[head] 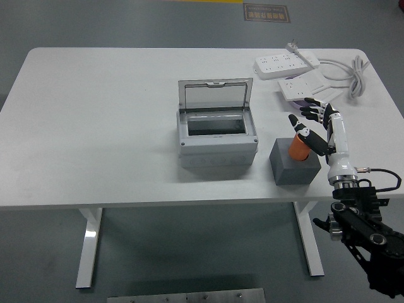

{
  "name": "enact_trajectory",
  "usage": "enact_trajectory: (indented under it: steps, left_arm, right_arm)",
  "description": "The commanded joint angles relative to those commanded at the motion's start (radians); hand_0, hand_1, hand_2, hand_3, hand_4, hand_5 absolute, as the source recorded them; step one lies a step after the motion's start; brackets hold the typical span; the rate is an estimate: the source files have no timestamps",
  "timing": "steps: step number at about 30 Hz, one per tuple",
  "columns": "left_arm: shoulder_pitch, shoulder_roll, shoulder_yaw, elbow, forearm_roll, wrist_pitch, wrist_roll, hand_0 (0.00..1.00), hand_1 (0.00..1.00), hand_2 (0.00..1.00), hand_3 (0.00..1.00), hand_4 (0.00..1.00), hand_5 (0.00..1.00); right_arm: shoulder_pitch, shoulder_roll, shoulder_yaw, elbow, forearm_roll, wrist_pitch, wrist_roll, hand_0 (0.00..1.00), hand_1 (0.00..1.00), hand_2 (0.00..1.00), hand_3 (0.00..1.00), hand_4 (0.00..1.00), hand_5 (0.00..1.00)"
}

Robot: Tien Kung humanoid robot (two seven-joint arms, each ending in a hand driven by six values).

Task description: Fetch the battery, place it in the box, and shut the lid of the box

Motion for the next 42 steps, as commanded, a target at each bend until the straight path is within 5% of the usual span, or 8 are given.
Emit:
enact_trajectory:
  steps: [33, 34, 42]
  left_arm:
    - [0.025, -0.021, -0.015, -0.002, 0.036, 0.003, -0.035, 0.473, 0.644, 0.637, 0.649, 0.772, 0.673]
    - [0.025, -0.021, -0.015, -0.002, 0.035, 0.003, -0.036, 0.473, 0.645, 0.640, 0.651, 0.771, 0.674]
    - [0.026, -0.022, -0.013, 0.001, 0.034, 0.003, -0.041, 0.472, 0.644, 0.640, 0.651, 0.769, 0.674]
  right_arm:
    - [0.004, 0.021, -0.040, -0.077, 0.010, 0.007, -0.010, 0.632, 0.614, 0.597, 0.699, 0.877, 0.368]
    - [0.004, 0.021, -0.041, -0.077, 0.008, 0.007, -0.010, 0.596, 0.588, 0.578, 0.680, 0.757, 0.231]
    - [0.003, 0.022, -0.045, -0.077, 0.012, 0.000, -0.011, 0.596, 0.592, 0.578, 0.676, 0.757, 0.232]
